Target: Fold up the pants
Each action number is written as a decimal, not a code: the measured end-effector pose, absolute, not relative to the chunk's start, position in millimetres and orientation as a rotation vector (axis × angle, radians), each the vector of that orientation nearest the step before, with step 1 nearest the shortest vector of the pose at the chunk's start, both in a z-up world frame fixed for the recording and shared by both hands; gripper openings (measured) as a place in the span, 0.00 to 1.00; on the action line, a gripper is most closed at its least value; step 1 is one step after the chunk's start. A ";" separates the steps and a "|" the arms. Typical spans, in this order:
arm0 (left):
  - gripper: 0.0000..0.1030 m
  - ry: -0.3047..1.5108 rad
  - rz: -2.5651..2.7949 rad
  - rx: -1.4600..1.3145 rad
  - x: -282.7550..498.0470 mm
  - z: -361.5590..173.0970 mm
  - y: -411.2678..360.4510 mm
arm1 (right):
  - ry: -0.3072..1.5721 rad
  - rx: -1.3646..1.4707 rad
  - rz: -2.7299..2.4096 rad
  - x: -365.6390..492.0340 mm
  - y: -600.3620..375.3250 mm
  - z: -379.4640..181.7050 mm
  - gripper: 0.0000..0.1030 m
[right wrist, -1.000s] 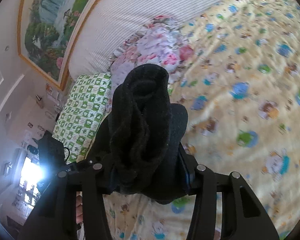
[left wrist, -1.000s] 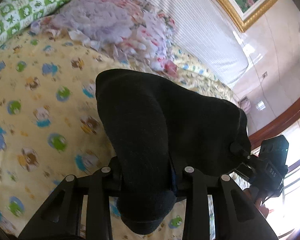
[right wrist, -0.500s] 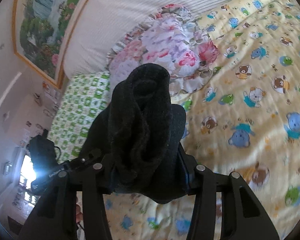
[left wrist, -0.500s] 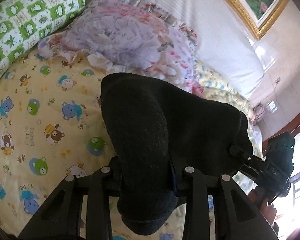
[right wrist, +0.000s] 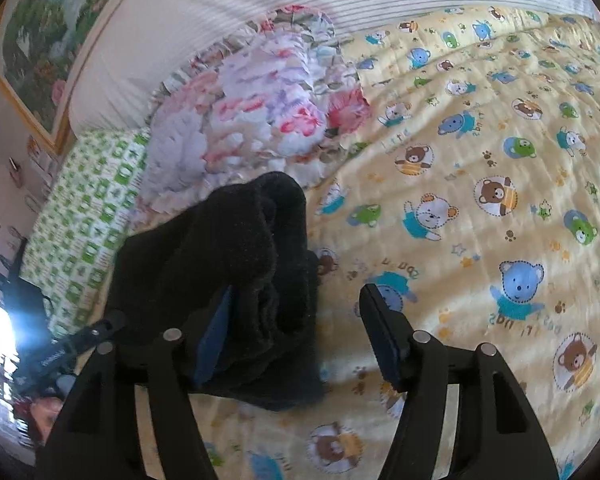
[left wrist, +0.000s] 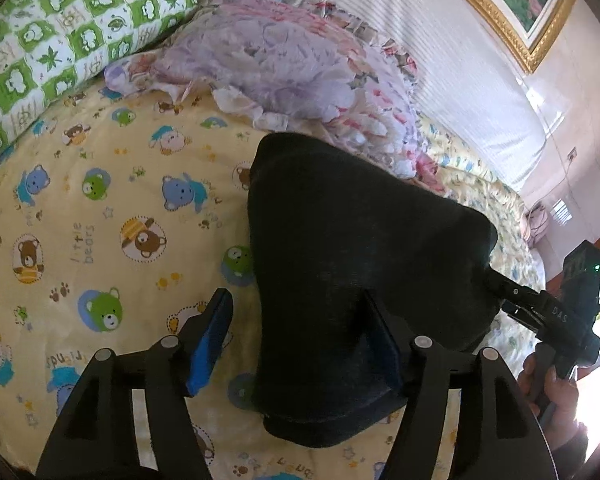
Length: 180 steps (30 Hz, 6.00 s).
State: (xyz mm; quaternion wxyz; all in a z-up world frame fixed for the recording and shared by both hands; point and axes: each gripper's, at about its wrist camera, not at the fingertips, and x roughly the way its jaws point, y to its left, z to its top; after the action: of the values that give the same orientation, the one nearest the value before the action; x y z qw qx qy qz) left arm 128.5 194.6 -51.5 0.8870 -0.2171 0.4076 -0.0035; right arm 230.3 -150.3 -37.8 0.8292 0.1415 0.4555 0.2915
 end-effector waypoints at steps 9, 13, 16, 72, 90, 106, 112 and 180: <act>0.66 0.821 0.024 -0.433 118.6 -41.1 189.8 | 0.950 0.323 0.642 226.7 -154.4 -36.2 0.67; 0.67 0.803 0.055 -0.409 107.5 -31.2 183.3 | 0.899 0.316 0.671 212.8 -154.1 -17.6 0.69; 0.71 0.794 0.057 -0.402 97.3 -27.3 177.0 | 0.858 0.306 0.700 200.8 -153.6 -5.5 0.74; 0.83 0.734 0.184 -0.074 15.1 -4.6 101.0 | 0.753 -0.034 0.814 102.4 -132.1 11.1 0.91; 0.85 0.738 0.216 -0.061 19.0 -7.0 106.5 | 0.766 -0.133 0.862 100.0 -111.6 -2.2 0.95; 0.85 0.769 0.230 -0.084 38.4 -22.8 118.7 | 0.781 -0.179 0.863 111.4 -93.5 -13.9 0.95; 0.85 0.779 0.235 -0.089 47.0 -28.5 122.1 | 0.784 -0.175 0.859 116.2 -92.5 -16.3 0.95; 0.85 0.798 0.226 -0.092 74.0 -36.8 125.9 | 0.773 -0.130 0.872 133.1 -92.6 -15.0 0.95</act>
State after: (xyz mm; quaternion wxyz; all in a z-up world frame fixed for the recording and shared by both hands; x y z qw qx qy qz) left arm 74.0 125.9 -36.8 0.9141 -0.0447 0.3877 0.1097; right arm 133.1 -92.6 -15.0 0.8330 -0.0611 0.3646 0.4117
